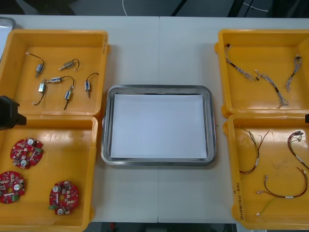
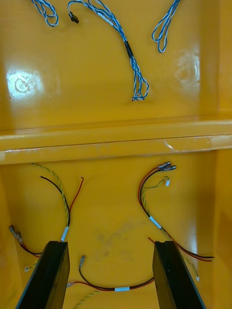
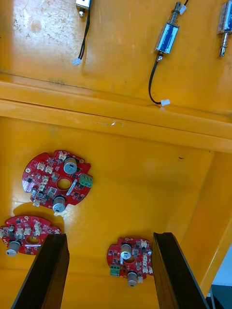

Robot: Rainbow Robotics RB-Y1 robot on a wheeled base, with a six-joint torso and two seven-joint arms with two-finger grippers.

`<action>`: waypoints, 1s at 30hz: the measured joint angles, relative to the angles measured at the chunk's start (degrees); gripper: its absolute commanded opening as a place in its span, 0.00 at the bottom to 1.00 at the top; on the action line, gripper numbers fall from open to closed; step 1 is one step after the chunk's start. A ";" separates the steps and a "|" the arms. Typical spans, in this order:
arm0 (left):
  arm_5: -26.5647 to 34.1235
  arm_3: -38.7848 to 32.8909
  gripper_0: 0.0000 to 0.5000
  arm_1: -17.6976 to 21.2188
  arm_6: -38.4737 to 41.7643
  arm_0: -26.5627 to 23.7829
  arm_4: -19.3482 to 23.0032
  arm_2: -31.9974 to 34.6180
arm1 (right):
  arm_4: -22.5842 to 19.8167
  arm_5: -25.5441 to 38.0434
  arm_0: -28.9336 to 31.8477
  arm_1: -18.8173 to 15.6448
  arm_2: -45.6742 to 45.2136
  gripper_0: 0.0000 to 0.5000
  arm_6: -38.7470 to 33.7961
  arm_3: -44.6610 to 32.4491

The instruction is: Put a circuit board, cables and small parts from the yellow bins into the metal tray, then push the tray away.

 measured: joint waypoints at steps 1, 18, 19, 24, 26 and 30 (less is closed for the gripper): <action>0.00 0.00 1.00 0.00 0.00 0.00 0.00 0.00 | 0.00 0.00 0.00 0.00 0.00 1.00 0.00 0.00; 0.00 0.00 1.00 0.00 0.00 0.00 0.00 0.00 | 0.00 0.00 0.00 0.00 0.00 1.00 0.00 0.00; 0.00 0.00 1.00 0.00 0.00 0.00 0.00 0.00 | 0.00 0.00 0.00 0.00 0.00 1.00 0.00 0.00; 0.00 0.00 1.00 -0.03 0.00 0.22 0.09 -0.01 | 0.00 0.00 0.08 0.00 0.00 1.00 0.00 0.01; 0.00 0.00 1.00 -0.06 0.00 0.77 0.16 -0.01 | 0.00 0.00 0.22 0.00 0.00 1.00 0.00 0.02; 0.00 -0.15 1.00 -0.06 0.00 1.67 0.17 -0.01 | 0.08 0.00 0.51 0.00 0.00 1.00 0.00 0.02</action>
